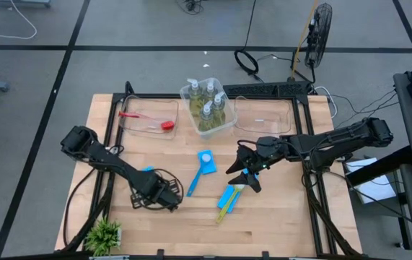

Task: Pick & Place Kitchen Sink Supplies
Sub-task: Put the black cleaning brush into the left transparent bin

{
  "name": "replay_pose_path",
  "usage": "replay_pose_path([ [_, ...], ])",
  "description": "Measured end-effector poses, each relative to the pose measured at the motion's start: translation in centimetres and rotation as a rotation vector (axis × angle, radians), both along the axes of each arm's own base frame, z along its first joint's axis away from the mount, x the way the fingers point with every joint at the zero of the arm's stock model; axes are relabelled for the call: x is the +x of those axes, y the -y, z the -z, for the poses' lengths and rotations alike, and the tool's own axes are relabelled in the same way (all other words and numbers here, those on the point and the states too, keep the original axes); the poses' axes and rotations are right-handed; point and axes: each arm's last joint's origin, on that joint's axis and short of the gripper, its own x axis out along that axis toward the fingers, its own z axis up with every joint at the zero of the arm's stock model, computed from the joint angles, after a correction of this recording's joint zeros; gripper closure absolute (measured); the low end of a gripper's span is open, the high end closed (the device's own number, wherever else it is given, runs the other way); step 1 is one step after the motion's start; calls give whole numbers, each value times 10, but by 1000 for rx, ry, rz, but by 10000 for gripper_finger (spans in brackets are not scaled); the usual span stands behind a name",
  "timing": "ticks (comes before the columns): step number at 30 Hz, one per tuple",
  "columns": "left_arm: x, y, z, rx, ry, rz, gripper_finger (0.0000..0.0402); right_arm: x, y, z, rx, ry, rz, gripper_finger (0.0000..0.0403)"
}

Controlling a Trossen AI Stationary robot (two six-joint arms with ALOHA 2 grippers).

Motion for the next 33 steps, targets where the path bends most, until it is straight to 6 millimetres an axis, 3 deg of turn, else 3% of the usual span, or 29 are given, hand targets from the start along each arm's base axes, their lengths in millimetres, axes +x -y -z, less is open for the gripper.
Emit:
replay_pose_path([
  [11, 13, -25, 0, 172, 94, -64, 198, 0, 0, 0, 2, -1, 1, 193],
  [19, 8, -13, 0, 116, 74, -26, 207, 0, 1, 0, 10, -10, 37, 193],
  [26, 8, -13, 0, 103, 70, -35, 219, 0, 2, 1, -24, -4, 45, 193],
  [33, 12, -20, 0, 65, 51, -70, 207, -2, -3, 0, 40, -15, -108, 193],
])
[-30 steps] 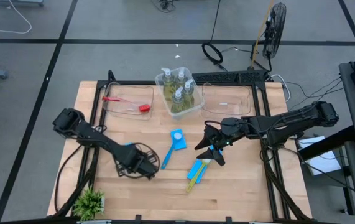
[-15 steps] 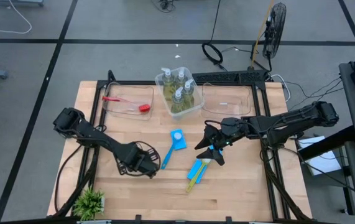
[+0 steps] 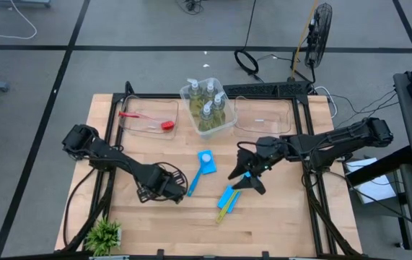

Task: Pick & Place Kitchen Sink Supplies
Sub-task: Put the black cleaning brush into the left transparent bin

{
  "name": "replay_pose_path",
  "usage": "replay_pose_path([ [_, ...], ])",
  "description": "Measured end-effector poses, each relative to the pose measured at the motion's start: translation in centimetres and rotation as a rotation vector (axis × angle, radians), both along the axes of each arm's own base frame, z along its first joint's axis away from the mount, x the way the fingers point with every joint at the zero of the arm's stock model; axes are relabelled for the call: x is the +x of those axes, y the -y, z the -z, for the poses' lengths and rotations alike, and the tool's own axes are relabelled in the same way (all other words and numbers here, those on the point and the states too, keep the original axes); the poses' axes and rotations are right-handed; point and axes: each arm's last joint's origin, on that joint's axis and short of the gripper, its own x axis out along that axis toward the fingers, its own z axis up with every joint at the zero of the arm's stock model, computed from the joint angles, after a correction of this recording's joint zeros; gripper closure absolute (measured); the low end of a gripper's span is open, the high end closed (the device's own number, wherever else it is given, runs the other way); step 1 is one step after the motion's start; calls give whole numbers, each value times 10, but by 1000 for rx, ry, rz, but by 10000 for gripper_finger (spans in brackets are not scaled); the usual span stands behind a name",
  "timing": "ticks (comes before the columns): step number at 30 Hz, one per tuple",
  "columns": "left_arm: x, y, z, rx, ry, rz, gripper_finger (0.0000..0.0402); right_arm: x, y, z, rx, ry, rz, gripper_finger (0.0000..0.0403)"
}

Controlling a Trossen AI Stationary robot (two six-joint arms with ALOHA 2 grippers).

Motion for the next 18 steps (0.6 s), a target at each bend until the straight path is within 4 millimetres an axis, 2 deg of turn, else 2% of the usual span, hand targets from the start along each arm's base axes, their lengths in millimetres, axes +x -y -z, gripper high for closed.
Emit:
replay_pose_path([
  [12, 3, -9, 0, -17, -12, -36, 188, 0, -1, 0, -9, 17, -52, 193],
  [18, 8, -4, 16, -60, -78, -37, 187, 0, -1, -1, -17, 23, -55, 193],
])
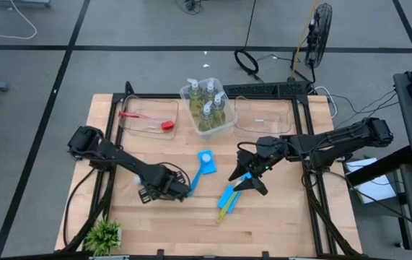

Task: Pick & Place Kitchen Sink Supplies
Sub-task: Put the black cleaning brush into the left transparent bin

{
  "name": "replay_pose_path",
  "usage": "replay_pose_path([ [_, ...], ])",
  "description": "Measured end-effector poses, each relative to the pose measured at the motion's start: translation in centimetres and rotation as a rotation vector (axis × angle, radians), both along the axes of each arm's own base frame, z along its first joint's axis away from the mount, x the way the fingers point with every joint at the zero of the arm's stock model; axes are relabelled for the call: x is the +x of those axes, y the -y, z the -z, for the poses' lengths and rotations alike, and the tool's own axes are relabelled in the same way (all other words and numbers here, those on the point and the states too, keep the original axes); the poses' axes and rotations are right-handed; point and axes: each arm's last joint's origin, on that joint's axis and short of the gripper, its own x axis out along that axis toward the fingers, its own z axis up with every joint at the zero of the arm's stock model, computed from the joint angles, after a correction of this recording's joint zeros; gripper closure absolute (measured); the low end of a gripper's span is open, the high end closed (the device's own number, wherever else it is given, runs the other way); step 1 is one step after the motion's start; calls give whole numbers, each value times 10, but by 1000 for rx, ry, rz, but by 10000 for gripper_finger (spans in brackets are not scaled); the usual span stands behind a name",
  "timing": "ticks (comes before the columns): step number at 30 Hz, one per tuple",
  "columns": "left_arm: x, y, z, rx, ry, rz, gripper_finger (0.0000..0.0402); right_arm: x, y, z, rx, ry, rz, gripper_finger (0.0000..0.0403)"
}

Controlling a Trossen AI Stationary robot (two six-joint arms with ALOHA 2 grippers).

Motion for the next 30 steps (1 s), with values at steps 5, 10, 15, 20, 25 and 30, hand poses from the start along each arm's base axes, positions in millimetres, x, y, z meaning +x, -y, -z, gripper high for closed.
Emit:
replay_pose_path([
  [5, 7, 4, 12, -35, 0, -5, 187, 0, 0, 0, -6, 3, -3, 193],
  [10, 8, 2, 13, -30, -3, -10, 188, 0, 0, 0, -7, -3, -3, 193],
  [15, 6, -1, 12, -27, -22, -21, 188, 0, 0, 1, -7, -4, -5, 193],
  [20, 4, -5, 11, -20, -57, -31, 188, 0, 0, 1, -7, -5, -5, 193],
  [25, 1, -7, 11, -19, -90, -38, 188, 0, 0, 1, -6, -6, -5, 193],
  [30, 1, -6, 12, -29, -101, -40, 188, 0, 0, 1, -23, 4, -13, 193],
])
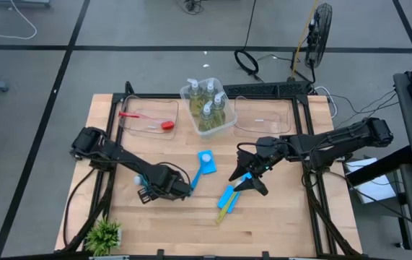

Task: Pick & Place Kitchen Sink Supplies
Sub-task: Put the black cleaning brush into the left transparent bin

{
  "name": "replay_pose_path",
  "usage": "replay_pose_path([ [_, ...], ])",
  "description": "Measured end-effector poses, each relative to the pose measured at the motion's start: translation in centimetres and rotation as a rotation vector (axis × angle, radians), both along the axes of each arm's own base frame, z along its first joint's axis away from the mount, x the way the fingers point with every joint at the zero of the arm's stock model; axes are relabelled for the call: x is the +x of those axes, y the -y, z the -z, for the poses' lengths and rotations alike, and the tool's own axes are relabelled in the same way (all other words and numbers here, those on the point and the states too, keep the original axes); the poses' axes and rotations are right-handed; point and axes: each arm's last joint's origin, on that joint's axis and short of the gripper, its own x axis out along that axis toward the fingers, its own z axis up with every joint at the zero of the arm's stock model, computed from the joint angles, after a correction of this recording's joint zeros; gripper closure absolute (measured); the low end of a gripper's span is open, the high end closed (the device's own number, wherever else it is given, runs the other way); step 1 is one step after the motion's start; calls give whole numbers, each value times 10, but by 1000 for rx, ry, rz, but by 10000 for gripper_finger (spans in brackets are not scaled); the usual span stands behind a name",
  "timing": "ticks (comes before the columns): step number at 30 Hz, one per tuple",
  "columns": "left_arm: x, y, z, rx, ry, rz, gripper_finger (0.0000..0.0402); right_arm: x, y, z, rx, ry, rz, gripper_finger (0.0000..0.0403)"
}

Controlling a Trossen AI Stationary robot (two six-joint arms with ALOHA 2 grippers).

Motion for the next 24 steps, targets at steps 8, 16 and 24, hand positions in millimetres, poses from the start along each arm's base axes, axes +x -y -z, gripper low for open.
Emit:
replay_pose_path([
  [8, 6, 2, 16, -7, -24, -4, 188, 0, 0, 0, -8, 5, -3, 193],
  [16, 10, 4, 24, 5, -12, 15, 188, 0, 0, 0, -23, 14, -8, 193],
  [24, 10, 3, 24, 7, -9, 12, 248, 0, 0, 0, -23, 15, -8, 193],
])
